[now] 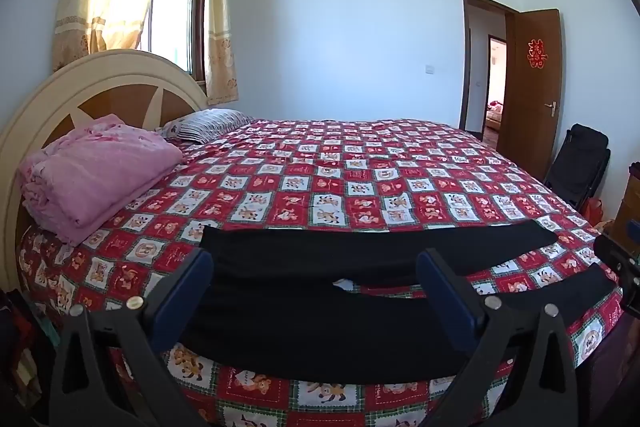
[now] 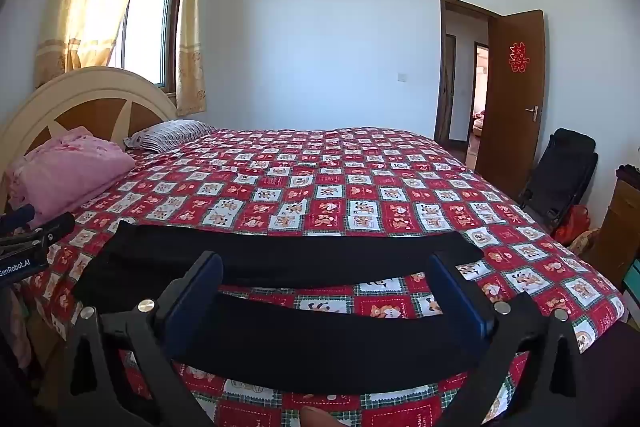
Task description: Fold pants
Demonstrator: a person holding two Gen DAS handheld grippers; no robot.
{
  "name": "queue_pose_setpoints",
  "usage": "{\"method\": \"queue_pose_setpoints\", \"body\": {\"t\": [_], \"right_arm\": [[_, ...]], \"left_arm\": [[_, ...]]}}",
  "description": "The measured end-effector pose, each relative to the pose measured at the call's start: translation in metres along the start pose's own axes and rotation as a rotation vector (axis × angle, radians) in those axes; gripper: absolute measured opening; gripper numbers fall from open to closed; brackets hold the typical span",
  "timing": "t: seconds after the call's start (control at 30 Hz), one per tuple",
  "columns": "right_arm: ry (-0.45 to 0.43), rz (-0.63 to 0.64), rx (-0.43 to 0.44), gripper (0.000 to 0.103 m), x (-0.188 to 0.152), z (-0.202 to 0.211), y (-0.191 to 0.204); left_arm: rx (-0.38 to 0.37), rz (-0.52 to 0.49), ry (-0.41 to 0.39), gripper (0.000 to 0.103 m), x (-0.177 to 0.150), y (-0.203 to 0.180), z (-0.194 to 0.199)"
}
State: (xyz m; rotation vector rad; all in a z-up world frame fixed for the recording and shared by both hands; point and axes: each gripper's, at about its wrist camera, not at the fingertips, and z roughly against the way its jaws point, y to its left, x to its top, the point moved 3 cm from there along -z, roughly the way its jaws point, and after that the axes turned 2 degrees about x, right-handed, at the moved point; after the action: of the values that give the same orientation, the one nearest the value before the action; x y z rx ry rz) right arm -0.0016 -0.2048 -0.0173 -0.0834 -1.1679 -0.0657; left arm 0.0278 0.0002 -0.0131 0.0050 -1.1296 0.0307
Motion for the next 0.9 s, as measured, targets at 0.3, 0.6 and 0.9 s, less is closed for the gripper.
{"method": "queue_pose_setpoints", "body": {"t": [0.3,0.6,0.9], "right_arm": [[0.001,-0.002,0.004,0.102,-0.0001,-0.0011,-0.0007],[-0.001,0.003,0.003,0.102,-0.0017,-0.0045,-0.0024],[0.004,0.003,0.001,0.102,0.0004,-0.0006,-0.0022]], "left_arm": [[-0.001,-0.011,0.004,0.103,-0.0032,-0.0042,-0.0019],[0.004,-0.009,-0.001,0.103,-0.0076,-0.0083,-0.001],[-0.004,-0.01,0.0,0.103,-0.0073,-0.0072,-0.0017]]}}
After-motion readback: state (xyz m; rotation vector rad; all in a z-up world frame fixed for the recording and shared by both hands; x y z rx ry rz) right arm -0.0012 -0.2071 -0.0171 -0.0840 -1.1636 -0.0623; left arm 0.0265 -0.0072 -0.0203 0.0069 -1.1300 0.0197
